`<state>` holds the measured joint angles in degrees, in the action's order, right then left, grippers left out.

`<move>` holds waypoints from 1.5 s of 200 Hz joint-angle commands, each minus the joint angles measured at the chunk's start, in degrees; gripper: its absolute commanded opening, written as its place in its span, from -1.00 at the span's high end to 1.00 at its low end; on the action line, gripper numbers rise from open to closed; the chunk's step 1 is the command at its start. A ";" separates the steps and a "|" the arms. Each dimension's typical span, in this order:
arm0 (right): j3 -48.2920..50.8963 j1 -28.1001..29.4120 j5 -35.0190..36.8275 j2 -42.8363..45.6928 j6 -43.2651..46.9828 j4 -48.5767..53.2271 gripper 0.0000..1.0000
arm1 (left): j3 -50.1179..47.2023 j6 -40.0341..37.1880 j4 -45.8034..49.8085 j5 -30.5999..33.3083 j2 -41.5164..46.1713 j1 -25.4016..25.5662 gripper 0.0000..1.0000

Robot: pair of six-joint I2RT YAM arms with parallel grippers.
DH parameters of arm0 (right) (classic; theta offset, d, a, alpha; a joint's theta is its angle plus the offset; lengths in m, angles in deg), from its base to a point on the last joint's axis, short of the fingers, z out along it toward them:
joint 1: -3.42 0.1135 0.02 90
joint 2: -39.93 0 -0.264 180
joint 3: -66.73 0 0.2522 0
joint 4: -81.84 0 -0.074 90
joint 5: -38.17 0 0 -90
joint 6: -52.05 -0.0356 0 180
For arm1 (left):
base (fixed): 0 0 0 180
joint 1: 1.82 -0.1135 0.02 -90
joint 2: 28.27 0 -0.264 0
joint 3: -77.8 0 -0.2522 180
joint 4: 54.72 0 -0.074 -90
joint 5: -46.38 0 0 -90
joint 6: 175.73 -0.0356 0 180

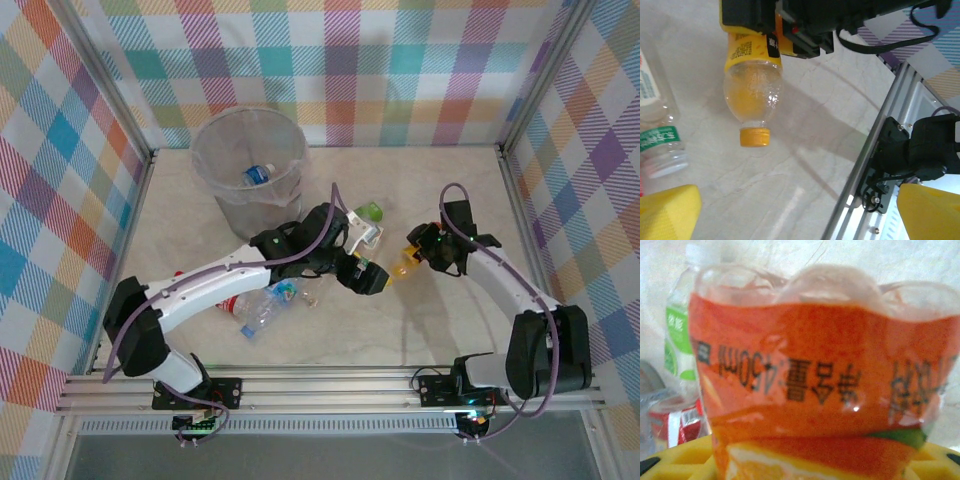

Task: Put the plastic bottles in the bin

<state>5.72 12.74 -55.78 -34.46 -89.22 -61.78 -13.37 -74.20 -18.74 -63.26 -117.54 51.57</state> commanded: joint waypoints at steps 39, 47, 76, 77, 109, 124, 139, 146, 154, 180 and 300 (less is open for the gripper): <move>-1.89 0.08 -14.74 3.74 2.35 8.65 -0.13 | 1.63 3.49 -3.19 -8.84 -2.90 -1.71 -1.00; -1.72 0.25 -15.54 4.31 2.23 9.09 -0.13 | 1.60 3.96 -3.59 -9.75 -3.36 -1.79 -1.00; -0.59 0.83 -18.06 7.04 0.54 9.35 -0.12 | 1.70 6.72 -5.37 -12.72 -6.00 -2.07 -1.00; -0.58 0.85 -18.13 7.19 0.46 9.41 -0.12 | 1.73 6.82 -5.40 -12.76 -6.09 -2.11 -1.00; 0.70 2.37 -19.48 9.93 -1.91 8.25 -0.12 | 1.91 8.67 -5.78 -13.52 -7.57 -2.10 -1.00; 0.84 3.43 -19.38 10.31 -2.83 7.76 -0.12 | 1.60 9.84 -8.42 -14.81 -7.93 -2.21 -1.00; 0.69 4.65 -18.87 10.25 -3.47 7.21 -0.12 | 1.31 11.13 -10.00 -16.79 -8.64 -2.18 -1.00; 0.63 5.27 -18.59 10.16 -3.81 6.90 -0.12 | 1.35 11.64 -10.62 -17.66 -8.97 -2.15 -1.00; 0.66 5.97 -18.15 10.08 -4.18 6.59 -0.12 | 1.31 12.43 -11.15 -18.36 -9.31 -2.16 -1.00; 1.05 7.53 -15.96 10.48 -5.35 5.80 -0.12 | 1.76 13.27 -11.05 -19.52 -10.03 -2.15 -0.89; 2.49 7.81 -16.09 12.78 -7.62 2.97 -0.10 | 3.98 12.69 -7.25 -19.16 -13.02 -2.12 -0.70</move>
<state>7.39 20.17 -70.97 -22.90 -95.64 -56.54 -11.36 -61.09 -26.89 -81.51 -129.65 49.51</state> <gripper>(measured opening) 0.554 0.856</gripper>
